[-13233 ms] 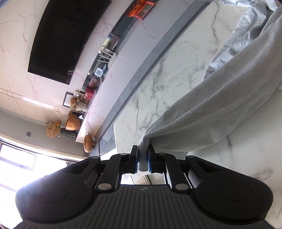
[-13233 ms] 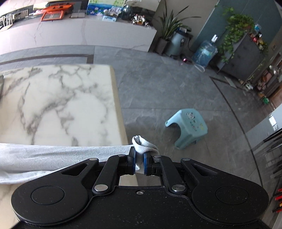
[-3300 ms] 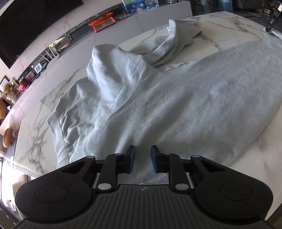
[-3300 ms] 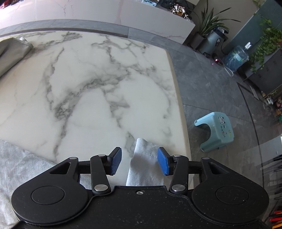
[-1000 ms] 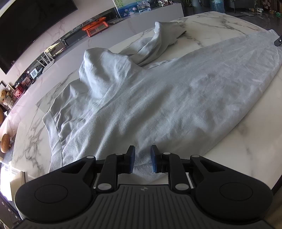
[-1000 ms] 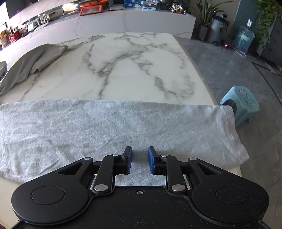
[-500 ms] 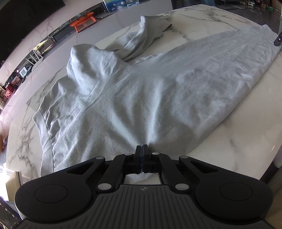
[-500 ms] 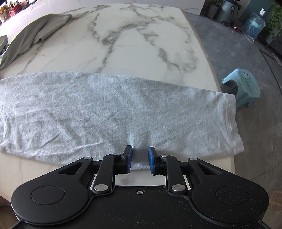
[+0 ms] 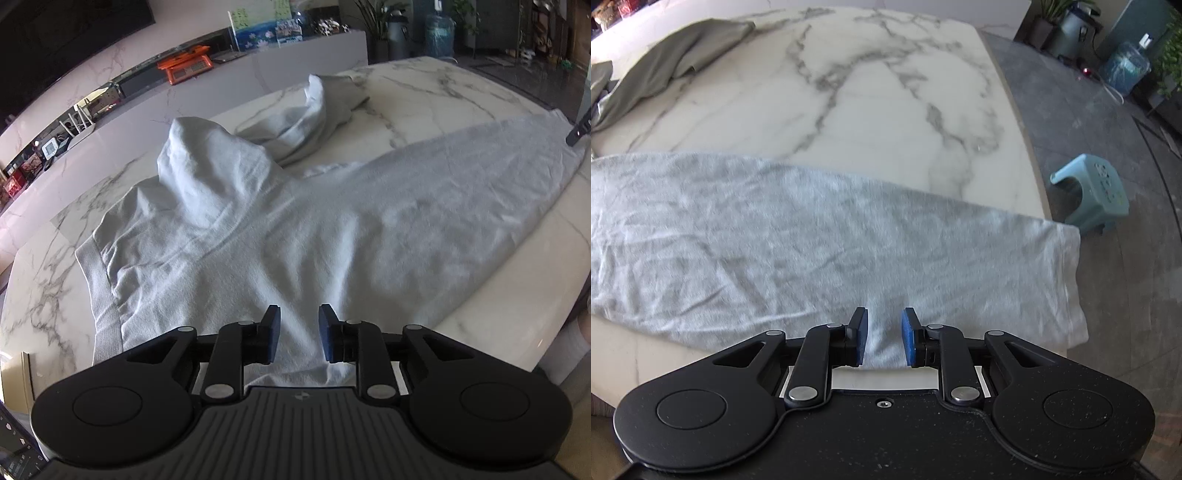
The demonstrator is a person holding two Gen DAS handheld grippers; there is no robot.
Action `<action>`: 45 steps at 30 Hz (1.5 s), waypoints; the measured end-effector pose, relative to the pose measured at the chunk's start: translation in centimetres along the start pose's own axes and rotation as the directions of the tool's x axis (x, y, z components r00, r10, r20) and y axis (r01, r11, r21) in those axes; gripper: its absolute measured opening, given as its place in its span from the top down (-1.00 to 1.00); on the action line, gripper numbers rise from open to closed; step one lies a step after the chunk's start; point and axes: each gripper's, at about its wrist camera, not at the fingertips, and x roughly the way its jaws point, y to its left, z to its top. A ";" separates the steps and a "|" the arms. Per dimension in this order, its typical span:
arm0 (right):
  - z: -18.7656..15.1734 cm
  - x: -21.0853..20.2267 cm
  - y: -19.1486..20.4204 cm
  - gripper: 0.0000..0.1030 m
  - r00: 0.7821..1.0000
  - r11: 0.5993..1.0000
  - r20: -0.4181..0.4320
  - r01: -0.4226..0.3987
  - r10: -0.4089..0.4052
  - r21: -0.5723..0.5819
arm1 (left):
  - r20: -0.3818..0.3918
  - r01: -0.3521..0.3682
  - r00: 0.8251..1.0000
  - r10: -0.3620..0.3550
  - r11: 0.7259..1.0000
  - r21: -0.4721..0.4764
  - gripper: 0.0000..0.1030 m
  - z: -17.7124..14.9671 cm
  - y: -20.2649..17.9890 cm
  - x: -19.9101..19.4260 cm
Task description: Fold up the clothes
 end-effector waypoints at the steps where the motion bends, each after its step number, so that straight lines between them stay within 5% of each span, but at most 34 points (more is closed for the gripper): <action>1: 0.3 -0.3 0.2 0.57 1.000 1.000 0.030 -0.002 0.002 0.000 | 0.016 -0.010 1.000 0.011 0.999 -0.034 0.45 0.6 0.4 0.0; 7: 3.6 -1.4 2.4 0.45 0.979 0.998 0.199 -0.061 0.053 0.033 | 0.037 -0.125 0.990 0.134 0.975 -0.184 0.28 4.7 2.9 1.1; 14: 7.6 -1.4 7.9 0.33 0.940 0.992 0.317 -0.114 0.123 -0.045 | 0.056 -0.169 0.978 0.199 0.925 -0.341 0.25 8.8 7.4 3.1; 21: 13.9 -0.3 13.4 0.32 0.936 0.978 0.310 -0.120 0.169 -0.171 | 0.023 -0.252 0.961 0.277 0.901 -0.353 0.26 9.4 11.4 6.1; 28: 21.8 1.9 17.1 0.31 0.943 0.969 0.289 -0.097 0.162 -0.226 | -0.041 -0.265 0.962 0.270 0.884 -0.386 0.26 9.4 14.7 9.0; 36: 28.0 7.0 19.1 0.31 0.968 0.953 0.220 -0.048 0.118 -0.300 | -0.096 -0.337 0.941 0.325 0.862 -0.379 0.26 8.9 16.8 10.6; 45: 31.3 10.4 17.7 0.17 0.964 0.907 0.225 -0.033 0.139 -0.421 | -0.104 -0.282 0.959 0.262 0.901 -0.330 0.26 9.9 15.5 12.1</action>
